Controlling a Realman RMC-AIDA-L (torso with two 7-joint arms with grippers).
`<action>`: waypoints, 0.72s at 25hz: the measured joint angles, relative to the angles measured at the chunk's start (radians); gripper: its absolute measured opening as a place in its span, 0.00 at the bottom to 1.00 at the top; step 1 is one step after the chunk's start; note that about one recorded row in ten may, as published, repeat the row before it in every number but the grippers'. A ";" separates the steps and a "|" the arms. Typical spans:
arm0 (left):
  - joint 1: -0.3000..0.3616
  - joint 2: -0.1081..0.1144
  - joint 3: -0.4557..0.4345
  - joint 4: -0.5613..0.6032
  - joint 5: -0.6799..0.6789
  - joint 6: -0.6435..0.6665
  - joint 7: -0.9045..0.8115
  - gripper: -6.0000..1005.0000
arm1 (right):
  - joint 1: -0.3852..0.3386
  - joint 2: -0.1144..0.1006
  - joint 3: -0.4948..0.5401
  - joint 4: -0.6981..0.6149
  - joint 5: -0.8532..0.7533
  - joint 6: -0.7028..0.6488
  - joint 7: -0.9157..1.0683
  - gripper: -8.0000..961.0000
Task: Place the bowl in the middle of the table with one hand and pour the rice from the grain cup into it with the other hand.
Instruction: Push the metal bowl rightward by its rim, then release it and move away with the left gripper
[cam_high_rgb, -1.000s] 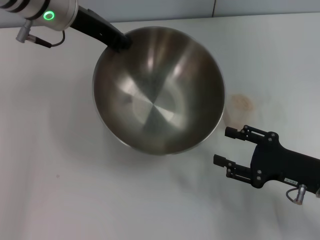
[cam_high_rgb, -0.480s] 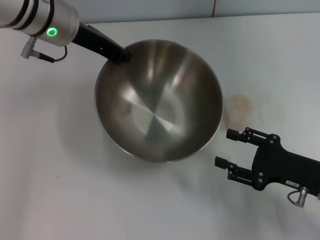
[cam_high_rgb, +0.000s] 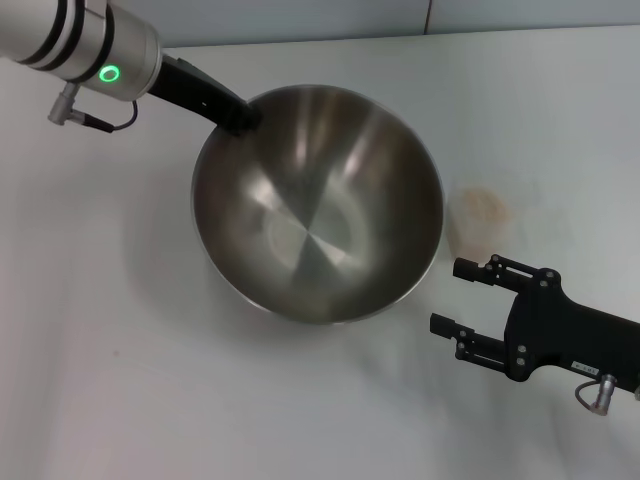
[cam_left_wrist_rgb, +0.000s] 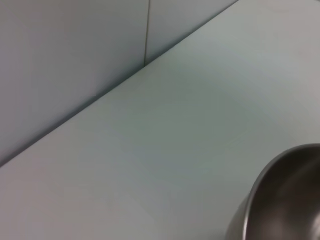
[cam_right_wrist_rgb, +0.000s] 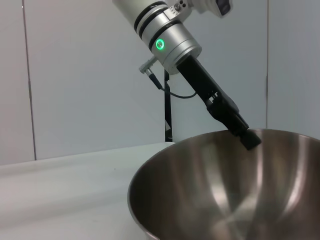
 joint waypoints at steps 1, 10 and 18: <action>-0.002 0.000 0.000 -0.010 0.003 -0.005 0.004 0.05 | 0.000 0.000 0.000 0.000 0.000 0.000 0.000 0.72; -0.004 -0.001 0.001 -0.014 -0.001 -0.008 0.005 0.05 | 0.000 0.000 0.000 0.000 0.000 0.000 -0.001 0.72; -0.004 -0.001 0.000 -0.014 -0.002 -0.021 0.006 0.05 | 0.004 0.000 0.000 0.000 0.001 0.000 -0.002 0.72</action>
